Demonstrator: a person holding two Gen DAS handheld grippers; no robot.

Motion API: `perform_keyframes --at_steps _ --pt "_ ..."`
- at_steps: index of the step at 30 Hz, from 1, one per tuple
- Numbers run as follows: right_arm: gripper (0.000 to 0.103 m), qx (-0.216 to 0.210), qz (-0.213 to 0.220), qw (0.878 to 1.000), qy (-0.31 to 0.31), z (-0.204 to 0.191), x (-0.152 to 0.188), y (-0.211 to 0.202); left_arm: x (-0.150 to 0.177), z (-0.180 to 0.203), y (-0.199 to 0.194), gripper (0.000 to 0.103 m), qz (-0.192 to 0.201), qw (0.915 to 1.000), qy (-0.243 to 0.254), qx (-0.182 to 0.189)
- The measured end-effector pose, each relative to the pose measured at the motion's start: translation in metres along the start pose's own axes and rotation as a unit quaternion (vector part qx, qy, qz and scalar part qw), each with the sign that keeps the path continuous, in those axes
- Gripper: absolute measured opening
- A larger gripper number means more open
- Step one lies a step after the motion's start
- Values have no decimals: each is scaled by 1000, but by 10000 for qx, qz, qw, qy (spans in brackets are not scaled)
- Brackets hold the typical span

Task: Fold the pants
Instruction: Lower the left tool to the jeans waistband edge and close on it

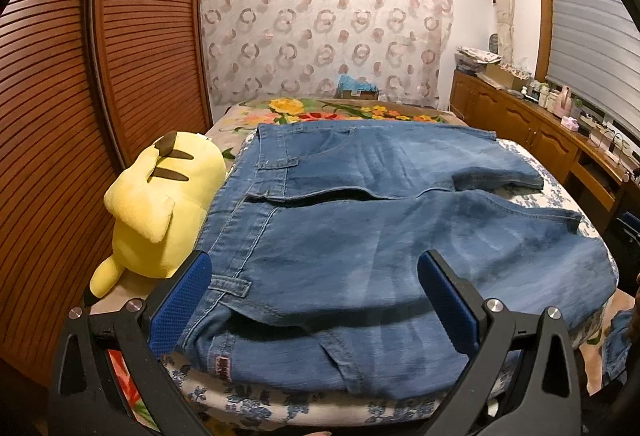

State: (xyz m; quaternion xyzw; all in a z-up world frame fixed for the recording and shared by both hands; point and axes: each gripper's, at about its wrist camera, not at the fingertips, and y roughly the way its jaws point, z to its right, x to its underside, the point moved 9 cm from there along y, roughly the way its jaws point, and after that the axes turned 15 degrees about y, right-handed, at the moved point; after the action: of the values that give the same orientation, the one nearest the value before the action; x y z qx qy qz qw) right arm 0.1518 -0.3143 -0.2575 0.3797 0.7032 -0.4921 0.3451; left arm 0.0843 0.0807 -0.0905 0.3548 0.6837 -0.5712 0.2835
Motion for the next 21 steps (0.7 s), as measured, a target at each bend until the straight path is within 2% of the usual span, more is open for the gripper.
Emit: perform_keyframes --at_steps 6,16,21 --pt "103 177 -248 9995 -28 7 7 -2 19 -9 4 103 -193 9998 -6 -7" --pt "103 421 -618 9972 -59 13 12 -17 59 -48 9 103 -489 9985 -238 -42" --pt "103 430 -652 9969 -92 16 11 -23 69 -61 10 98 -562 9972 -489 33"
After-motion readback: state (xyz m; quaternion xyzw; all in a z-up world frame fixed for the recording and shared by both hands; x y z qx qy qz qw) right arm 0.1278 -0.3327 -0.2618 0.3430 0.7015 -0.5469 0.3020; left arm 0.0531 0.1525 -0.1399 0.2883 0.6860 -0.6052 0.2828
